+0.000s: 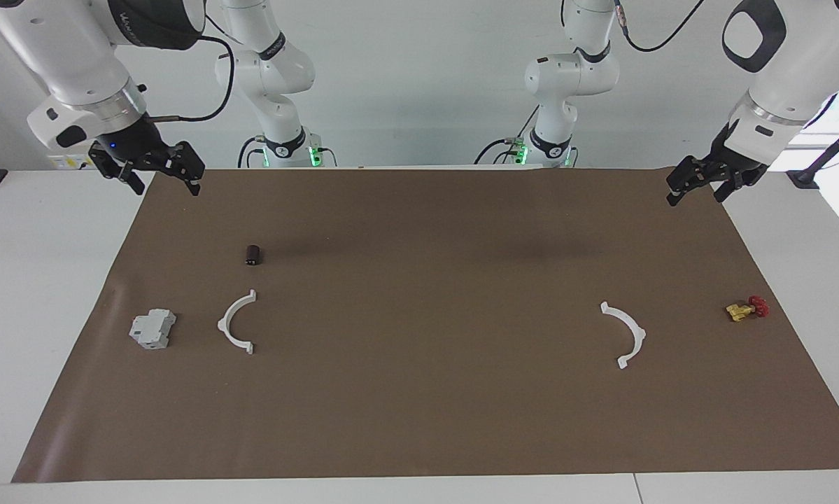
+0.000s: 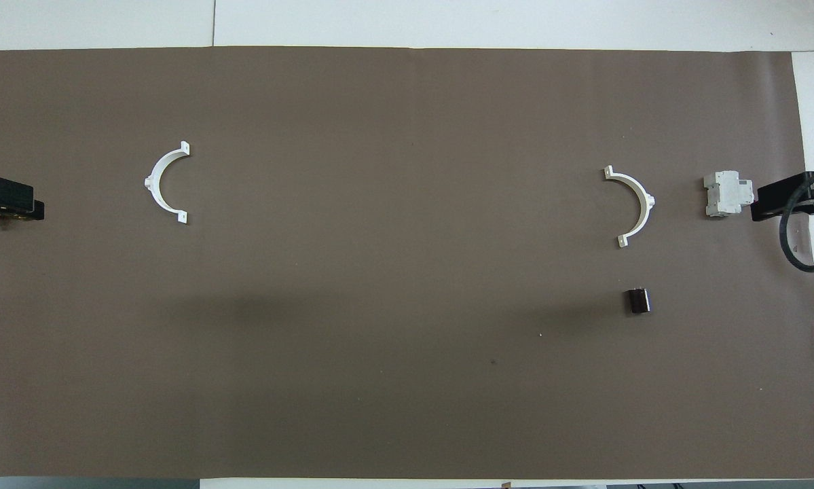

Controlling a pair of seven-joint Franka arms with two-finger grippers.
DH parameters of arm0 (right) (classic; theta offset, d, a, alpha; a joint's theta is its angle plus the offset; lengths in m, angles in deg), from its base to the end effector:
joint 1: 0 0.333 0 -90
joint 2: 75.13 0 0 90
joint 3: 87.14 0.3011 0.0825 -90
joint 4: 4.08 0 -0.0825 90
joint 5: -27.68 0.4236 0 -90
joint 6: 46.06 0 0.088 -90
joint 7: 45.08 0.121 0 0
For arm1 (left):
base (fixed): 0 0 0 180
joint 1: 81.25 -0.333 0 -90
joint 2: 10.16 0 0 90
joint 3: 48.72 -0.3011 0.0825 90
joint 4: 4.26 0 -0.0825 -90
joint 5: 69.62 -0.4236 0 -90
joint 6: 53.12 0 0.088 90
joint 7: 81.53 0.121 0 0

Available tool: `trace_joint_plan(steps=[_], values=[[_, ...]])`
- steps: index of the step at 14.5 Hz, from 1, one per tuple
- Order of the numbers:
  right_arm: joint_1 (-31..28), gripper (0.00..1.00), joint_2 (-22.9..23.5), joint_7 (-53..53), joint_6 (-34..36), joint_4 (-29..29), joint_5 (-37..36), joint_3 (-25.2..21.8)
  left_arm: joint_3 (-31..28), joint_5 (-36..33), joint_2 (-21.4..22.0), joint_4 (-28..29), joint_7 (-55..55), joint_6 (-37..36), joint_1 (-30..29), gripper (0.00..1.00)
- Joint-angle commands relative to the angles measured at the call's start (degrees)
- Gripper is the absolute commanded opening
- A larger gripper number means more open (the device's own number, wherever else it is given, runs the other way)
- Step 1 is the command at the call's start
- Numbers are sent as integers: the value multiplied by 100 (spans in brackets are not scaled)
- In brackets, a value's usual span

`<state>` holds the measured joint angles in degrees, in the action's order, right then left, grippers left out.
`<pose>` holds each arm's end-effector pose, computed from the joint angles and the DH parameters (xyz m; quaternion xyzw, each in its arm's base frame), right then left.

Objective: Assemble drain pipe with both arms

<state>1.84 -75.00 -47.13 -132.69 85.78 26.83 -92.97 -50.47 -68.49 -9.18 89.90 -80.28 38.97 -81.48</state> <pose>0.5860 -0.0427 0.5906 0.9994 -0.0171 -0.0297 0.0060 0.5903 0.0182 0.5717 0.9999 0.0068 -0.0092 0.0104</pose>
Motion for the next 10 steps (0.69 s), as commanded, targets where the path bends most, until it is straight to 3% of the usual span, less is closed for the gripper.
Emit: trace_joint_plan(steps=[1,6,8,10], values=[[-44,100,4,29,-56,-13,94,21,-18,-104,140,121,25,11,50,100],[-52,100,-49,65,-38,48,103,30,-18,-104,140,121,25,11,50,100],[0,100,-171,-128,-134,337,103,38,-18,-104,140,121,25,-6,50,100],[-52,100,-407,-383,-1367,1229,103,38,-18,-104,140,138,77,37,67,100]])
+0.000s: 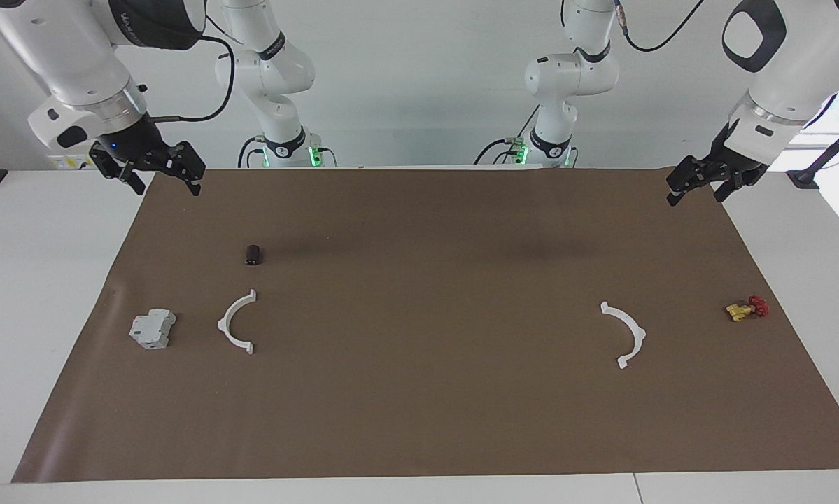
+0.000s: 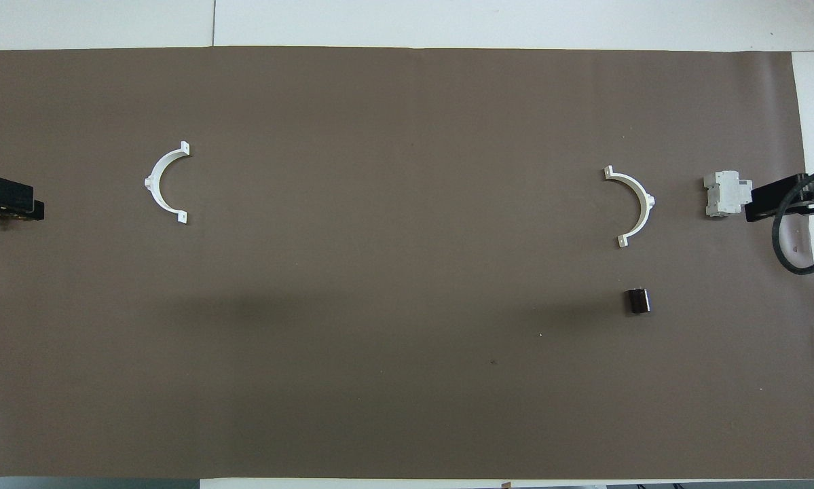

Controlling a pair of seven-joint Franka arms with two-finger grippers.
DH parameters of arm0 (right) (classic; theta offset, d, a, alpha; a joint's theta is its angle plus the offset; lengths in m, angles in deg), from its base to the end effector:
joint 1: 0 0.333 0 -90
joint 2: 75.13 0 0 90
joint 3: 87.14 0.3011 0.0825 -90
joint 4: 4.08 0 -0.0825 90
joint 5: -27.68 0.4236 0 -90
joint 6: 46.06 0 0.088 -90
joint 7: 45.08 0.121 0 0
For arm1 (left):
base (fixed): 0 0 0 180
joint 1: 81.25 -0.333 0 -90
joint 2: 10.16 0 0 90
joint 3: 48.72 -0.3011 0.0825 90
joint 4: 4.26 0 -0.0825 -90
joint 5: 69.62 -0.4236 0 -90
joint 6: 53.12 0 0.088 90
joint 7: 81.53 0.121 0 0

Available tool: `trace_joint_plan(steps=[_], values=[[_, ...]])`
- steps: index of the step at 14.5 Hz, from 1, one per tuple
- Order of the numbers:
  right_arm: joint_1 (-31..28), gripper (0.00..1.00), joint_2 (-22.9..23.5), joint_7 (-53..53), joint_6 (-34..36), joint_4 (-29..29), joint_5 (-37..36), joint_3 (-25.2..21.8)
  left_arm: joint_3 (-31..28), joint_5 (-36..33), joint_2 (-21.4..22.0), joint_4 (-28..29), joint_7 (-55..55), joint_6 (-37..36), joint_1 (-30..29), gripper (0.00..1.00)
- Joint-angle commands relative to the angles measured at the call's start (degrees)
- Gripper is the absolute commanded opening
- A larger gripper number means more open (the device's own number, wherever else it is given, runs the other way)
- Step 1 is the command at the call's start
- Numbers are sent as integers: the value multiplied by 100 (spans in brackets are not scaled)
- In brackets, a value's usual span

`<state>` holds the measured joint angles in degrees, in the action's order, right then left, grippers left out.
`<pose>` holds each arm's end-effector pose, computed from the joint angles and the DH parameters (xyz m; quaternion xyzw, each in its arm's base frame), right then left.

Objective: Assemble drain pipe with both arms

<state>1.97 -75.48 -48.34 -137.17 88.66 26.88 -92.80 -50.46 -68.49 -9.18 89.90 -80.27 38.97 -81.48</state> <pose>0.5913 -0.0399 0.5764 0.9999 -0.0035 -0.0116 0.0060 0.5903 0.0181 0.5717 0.9999 0.0066 -0.0092 0.0104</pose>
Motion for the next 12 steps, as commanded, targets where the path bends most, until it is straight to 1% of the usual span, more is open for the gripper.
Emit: trace_joint_plan(steps=[1,2,4,5,7,9,10,11,12], values=[[-83,100,-360,-333,-1344,1278,106,13,-1,-104,140,138,128,37,67,100],[-83,100,-160,-342,-1600,1386,106,21,8,-104,140,138,303,64,76,100],[-83,100,445,-430,-2179,1396,272,21,-1,-104,140,147,812,37,102,100],[-57,100,735,-752,-2470,1422,308,30,8,-104,140,147,884,64,111,100],[-30,100,1158,-896,-3076,1500,361,30,25,-104,131,208,902,151,111,100],[-65,100,1519,-1097,-3491,1580,361,30,25,-113,114,523,894,588,120,100],[-109,100,1747,-1507,-3684,1615,387,30,25,-113,113,760,894,965,128,100],[-135,100,1897,-1755,-3816,1633,527,30,34,-113,79,962,894,1282,146,100],[-205,98,1985,-1879,-3852,1642,702,30,34,-113,43,1130,894,1512,155,100]])
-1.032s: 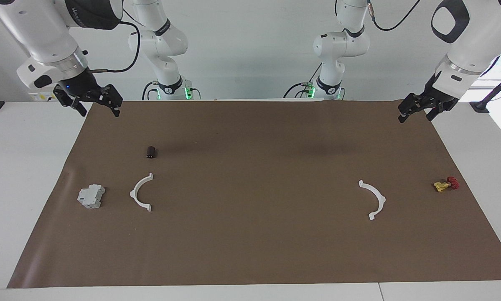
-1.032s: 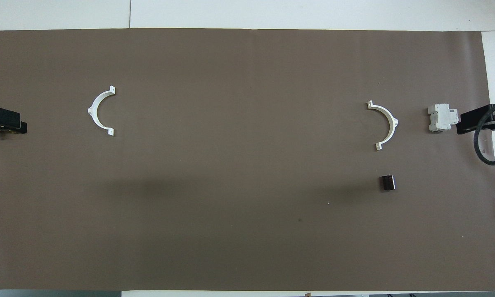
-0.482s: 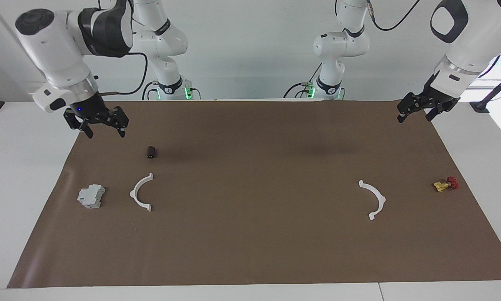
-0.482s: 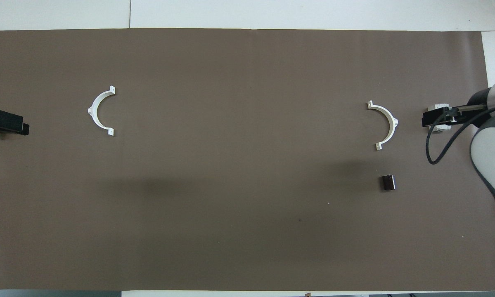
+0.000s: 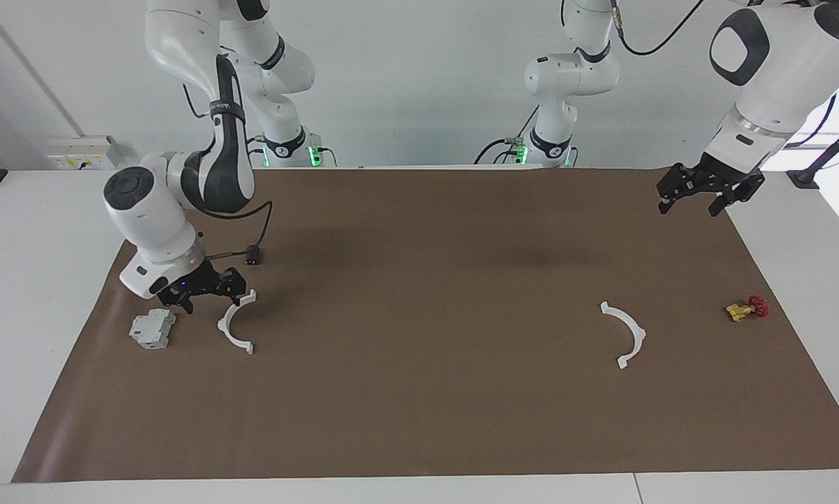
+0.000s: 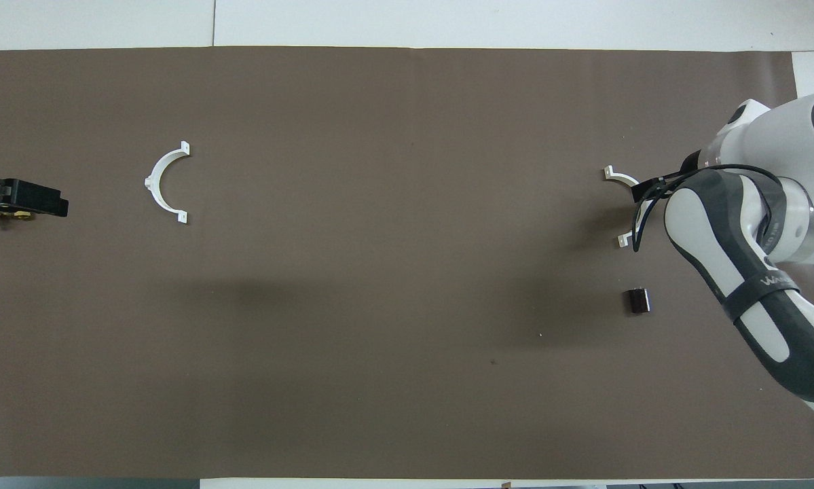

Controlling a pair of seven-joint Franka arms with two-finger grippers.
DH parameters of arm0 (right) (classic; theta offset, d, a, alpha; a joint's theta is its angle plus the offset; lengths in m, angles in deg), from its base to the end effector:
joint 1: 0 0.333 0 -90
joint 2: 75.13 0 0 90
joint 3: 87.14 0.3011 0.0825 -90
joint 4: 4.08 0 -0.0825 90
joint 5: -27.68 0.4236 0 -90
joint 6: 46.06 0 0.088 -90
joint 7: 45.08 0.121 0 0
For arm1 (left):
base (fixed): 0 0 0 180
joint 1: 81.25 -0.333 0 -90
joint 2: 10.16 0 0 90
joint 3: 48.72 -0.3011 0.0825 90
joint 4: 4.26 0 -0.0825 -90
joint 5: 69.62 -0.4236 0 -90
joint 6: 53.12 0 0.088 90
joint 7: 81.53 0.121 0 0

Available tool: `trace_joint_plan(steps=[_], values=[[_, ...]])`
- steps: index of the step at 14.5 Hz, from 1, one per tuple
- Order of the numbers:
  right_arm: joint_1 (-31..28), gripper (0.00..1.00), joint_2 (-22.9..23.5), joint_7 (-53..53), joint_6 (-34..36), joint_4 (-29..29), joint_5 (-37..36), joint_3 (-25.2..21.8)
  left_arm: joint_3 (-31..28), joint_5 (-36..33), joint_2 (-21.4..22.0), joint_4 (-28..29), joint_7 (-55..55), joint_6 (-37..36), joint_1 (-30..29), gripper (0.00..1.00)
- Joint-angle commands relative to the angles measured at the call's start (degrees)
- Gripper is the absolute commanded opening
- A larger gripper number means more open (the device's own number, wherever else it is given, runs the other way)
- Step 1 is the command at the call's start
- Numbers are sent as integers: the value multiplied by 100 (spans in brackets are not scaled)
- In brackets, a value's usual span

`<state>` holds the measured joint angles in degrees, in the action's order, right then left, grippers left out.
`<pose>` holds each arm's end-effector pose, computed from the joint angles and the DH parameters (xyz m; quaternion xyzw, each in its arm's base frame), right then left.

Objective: Assemble drain pipe with both arms
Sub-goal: 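Reach the right gripper to its clamp half while the left gripper reaches the other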

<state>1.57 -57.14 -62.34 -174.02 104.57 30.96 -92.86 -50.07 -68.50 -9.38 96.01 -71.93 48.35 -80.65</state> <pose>0.6500 -0.0430 0.2893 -0.9949 -0.0995 -0.0137 0.0050 0.6019 0.0060 0.5289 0.9970 -0.0754 0.0181 0.0082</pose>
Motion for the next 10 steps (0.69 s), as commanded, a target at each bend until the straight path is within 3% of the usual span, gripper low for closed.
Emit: trace_joint_plan(steps=[1,3,10], values=[[-200,92,239,-646,-281,155,410,36,-5,-112,-93,668,60,889,125,100],[-192,80,258,-700,-519,261,464,36,-5,-112,-479,705,60,1347,257,100],[-183,57,345,-700,-722,340,464,36,-5,-104,-1781,749,69,3167,187,92]])
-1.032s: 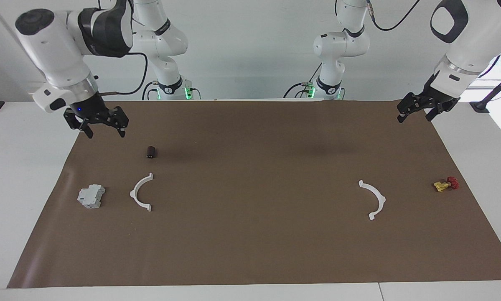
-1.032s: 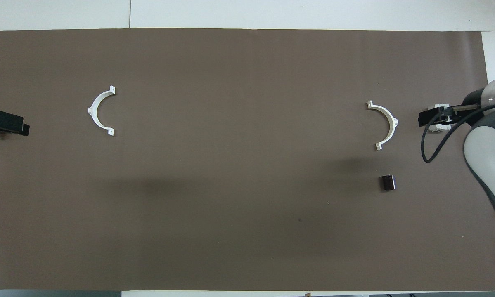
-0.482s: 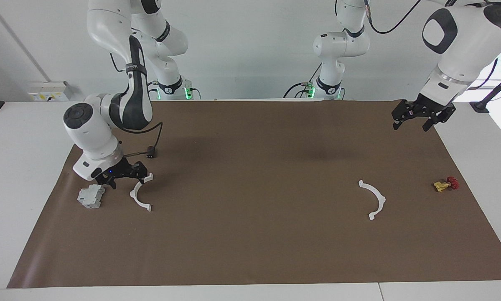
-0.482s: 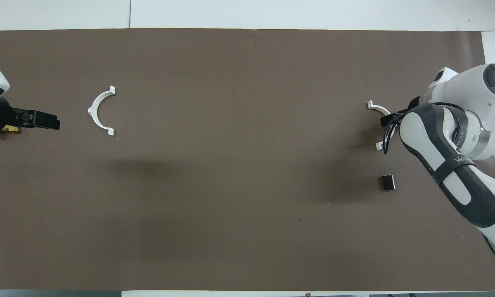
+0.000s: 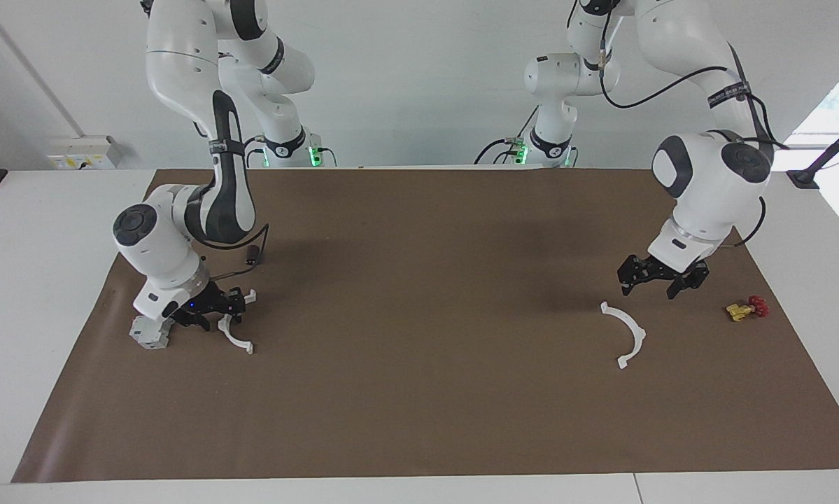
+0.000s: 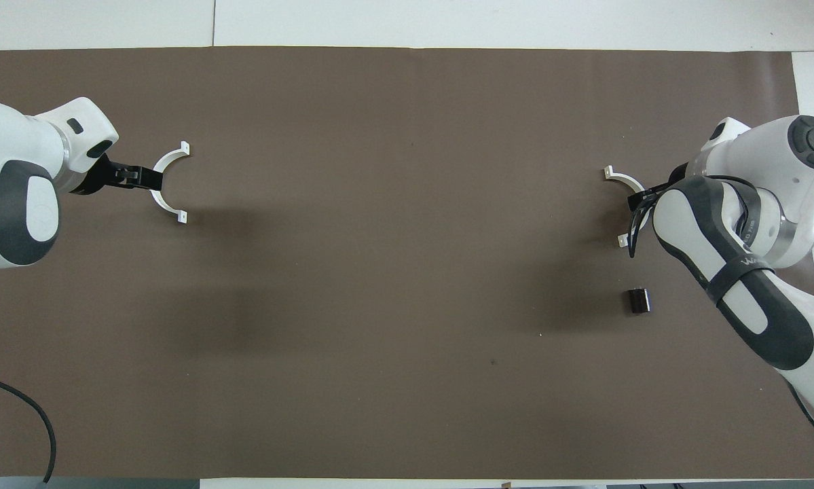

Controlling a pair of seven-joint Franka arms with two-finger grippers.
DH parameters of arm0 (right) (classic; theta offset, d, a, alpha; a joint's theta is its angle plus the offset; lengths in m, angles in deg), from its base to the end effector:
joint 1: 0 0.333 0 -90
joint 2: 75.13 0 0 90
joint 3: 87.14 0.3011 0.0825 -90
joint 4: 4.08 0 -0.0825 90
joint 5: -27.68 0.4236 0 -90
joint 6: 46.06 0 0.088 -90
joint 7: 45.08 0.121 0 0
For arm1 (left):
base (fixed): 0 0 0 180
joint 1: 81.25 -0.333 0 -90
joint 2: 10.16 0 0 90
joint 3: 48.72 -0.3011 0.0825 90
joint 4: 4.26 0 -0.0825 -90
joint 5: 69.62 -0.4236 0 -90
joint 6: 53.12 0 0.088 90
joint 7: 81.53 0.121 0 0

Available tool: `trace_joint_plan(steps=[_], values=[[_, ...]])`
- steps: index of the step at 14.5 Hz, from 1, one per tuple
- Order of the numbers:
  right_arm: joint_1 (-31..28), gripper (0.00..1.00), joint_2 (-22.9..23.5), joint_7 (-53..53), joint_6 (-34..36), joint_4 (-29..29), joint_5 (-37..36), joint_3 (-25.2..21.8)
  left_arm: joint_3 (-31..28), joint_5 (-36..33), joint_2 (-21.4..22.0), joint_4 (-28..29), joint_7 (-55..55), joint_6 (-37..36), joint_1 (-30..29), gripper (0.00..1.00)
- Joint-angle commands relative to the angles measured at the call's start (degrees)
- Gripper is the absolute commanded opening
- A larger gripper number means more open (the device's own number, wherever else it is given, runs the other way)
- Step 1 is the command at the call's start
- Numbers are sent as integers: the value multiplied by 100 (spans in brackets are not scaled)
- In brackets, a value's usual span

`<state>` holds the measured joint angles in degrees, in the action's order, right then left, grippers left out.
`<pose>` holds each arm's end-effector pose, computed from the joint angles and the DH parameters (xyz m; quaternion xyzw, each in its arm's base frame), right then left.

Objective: Assemble drain pipe with both arms
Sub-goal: 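Reach the right gripper to its clamp half while the left gripper reaches the other, then close both grippers on the white semicircular clamp halves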

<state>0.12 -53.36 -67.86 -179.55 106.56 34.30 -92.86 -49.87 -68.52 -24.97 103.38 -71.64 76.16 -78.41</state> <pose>0.6446 -0.0589 0.2391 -0.9931 -0.1140 -0.0164 0.0205 0.6599 -0.0207 0.3357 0.9936 -0.0956 0.0598 0.0010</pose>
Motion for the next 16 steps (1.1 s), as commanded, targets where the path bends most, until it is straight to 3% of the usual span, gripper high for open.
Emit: trace_joint_plan(steps=[1,4,7,9,12,15,16], values=[[-47,48,-15,-148,-195,142,129,36,-26,-102,-363,29,22,536,-38,92],[-3,0,-6,-79,-151,81,129,36,-26,-102,-548,30,31,712,-142,91],[41,0,-15,115,137,-129,129,45,-34,-102,-742,30,31,1020,-187,91],[172,0,29,429,839,-707,112,71,-26,-102,-768,38,31,1117,-257,91],[1145,0,257,1945,1867,-1779,-46,62,-26,-102,-856,187,22,1407,-222,87],[2314,0,459,3608,1880,-2169,-196,62,-26,-102,-848,223,22,1407,-231,65],[2544,0,564,4022,1801,-2187,-196,62,-26,-102,-848,232,5,1407,-231,47]])
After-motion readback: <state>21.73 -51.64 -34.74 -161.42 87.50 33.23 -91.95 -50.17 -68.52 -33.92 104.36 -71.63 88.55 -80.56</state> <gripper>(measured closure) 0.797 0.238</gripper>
